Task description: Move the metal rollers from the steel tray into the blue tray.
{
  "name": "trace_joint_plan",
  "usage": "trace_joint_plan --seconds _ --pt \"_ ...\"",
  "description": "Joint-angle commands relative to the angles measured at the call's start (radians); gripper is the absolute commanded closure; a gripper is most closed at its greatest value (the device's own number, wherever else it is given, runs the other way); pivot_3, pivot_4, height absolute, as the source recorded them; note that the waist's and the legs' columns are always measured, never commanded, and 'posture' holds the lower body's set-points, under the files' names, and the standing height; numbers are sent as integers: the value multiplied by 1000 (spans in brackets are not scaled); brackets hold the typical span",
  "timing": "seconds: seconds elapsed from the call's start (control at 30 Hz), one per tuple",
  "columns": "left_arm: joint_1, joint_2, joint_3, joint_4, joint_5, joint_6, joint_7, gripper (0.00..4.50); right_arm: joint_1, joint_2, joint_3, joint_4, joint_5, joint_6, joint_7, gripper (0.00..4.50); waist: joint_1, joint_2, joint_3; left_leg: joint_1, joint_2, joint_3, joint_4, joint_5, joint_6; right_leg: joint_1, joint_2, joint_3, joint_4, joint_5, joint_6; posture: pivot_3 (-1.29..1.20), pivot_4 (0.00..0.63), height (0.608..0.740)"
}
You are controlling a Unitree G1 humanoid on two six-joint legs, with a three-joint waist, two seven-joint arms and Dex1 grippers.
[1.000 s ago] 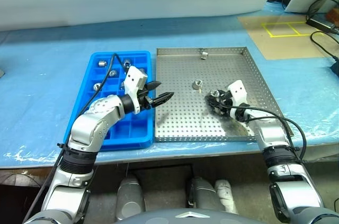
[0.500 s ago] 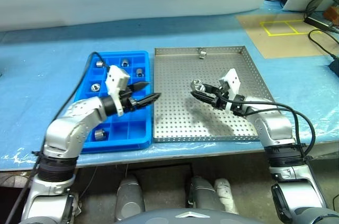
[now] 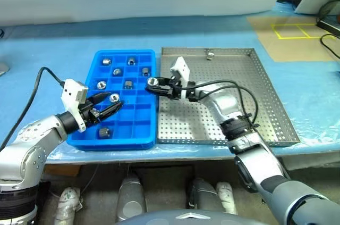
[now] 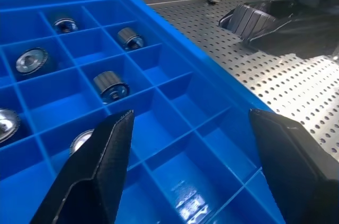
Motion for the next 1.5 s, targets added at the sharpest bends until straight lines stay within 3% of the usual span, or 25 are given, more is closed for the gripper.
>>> trace_joint_plan --seconds 0.03,0.27,0.47,0.57,0.77,0.87,0.97,1.13,1.23,1.5 --pt "37 -22 19 -86 -21 -13 40 836 -30 51 1 79 -15 -74 21 2874 10 0 0 0 0 0 0 0 0 0 0 0 0 0 0 301 150 740" --pt "51 -56 0 -128 -34 -10 90 836 -85 115 -17 293 -88 -191 -36 2874 16 0 0 0 1 -5 0 1 -2 1 0 -3 3 -1 -2 326 150 740" --pt "31 -62 -44 -121 -28 -12 93 836 -103 97 -70 306 -74 -195 -48 874 22 0 0 3 1 -8 1 2 -3 4 0 -4 4 -1 -2 284 150 740" --pt "5 -56 -66 -100 -25 -12 84 836 -80 61 -103 215 -42 -151 -26 874 29 0 0 2 1 -8 1 2 -3 5 1 -5 4 -1 -2 249 150 740" --pt "-92 -68 -147 -23 -6 -25 42 836 28 -138 -200 -114 49 20 27 874 35 0 0 1 1 -9 1 4 -7 5 3 -4 3 -1 -2 150 150 740" --pt "-141 -84 -197 26 10 -42 18 836 74 -235 -252 -165 43 30 -8 874 31 0 0 2 0 -9 1 5 -7 5 3 -4 3 -1 -2 93 150 740" --pt "-192 -99 -242 77 29 -56 -4 836 127 -283 -270 -145 9 8 -49 874 11 -1 0 3 1 -9 1 6 -9 5 3 -3 4 -1 -2 55 150 740" --pt "-257 -108 -280 128 48 -70 -39 836 160 -255 -237 -96 -59 -67 -132 874 -31 -1 0 5 1 -8 1 6 -10 5 4 -2 5 -1 -2 27 150 740" --pt "-277 -109 -289 144 59 -73 -46 836 117 -198 -264 4 -53 -109 -198 874 -48 -1 -1 5 1 -8 1 6 -10 5 4 -1 5 -1 -2 27 150 740" --pt "-262 -105 -281 127 69 -65 -41 836 0 -169 -268 339 -132 -313 -327 874 -42 -1 -1 3 0 -8 2 6 -8 5 3 -2 4 -1 -2 60 150 740"
